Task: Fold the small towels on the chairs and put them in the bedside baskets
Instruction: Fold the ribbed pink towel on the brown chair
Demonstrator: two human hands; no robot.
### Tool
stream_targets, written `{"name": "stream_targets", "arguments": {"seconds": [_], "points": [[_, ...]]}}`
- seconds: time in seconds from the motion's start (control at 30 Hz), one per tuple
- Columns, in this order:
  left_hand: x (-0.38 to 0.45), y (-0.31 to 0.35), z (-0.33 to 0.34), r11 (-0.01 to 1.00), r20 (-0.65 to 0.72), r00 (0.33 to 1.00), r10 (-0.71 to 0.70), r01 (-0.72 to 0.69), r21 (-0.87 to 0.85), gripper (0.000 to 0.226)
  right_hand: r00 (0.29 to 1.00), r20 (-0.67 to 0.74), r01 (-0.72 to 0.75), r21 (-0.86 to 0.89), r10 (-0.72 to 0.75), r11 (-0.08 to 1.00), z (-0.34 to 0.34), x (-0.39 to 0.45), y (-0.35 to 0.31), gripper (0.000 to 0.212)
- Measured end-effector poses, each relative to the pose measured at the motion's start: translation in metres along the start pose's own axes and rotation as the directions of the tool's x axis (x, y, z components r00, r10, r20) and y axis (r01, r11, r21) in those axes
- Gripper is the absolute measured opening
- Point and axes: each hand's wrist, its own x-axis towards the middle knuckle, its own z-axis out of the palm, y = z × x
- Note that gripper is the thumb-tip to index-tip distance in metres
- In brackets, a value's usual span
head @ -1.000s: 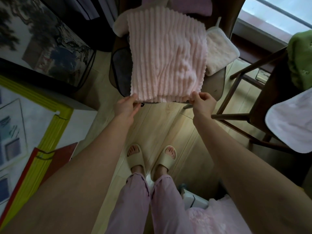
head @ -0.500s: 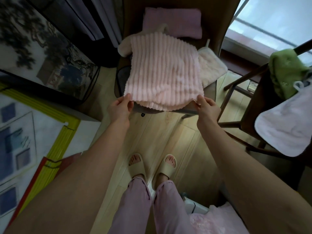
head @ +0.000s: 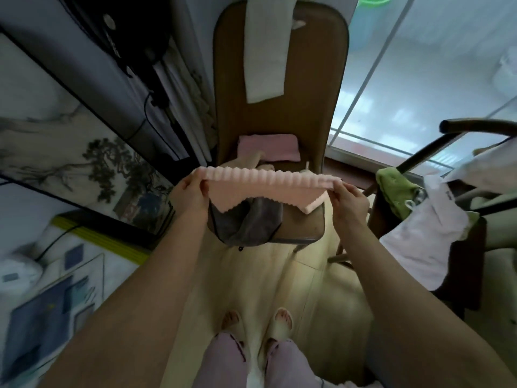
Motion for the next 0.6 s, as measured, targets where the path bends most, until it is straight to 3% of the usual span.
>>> {"name": "stream_targets", "arguments": {"seconds": [0.1,0.23,0.4,0.6], "points": [[-0.015,0.015,0.000,1.000,-0.040,0.999,0.015,-0.015,-0.023,0.016,0.999,0.034,-0.016,0.152,0.010,0.988,0.004,-0.018,-0.023,0.005],[-0.030,0.026,0.002,0.969,-0.053,0.998,-0.046,0.032,-0.245,0.012,0.985,0.168,-0.104,0.415,0.036,0.904,0.009,-0.039,-0.039,0.005],[-0.043,0.027,-0.004,0.929,-0.017,0.997,-0.069,0.058,-0.365,0.003,0.972,0.229,-0.154,0.450,0.053,0.880,0.011,-0.053,-0.042,0.006],[-0.044,0.025,-0.009,0.948,-0.036,0.998,-0.055,0.040,-0.317,0.007,0.978,0.186,-0.169,0.470,0.090,0.866,0.014,-0.053,-0.037,0.009]]}}
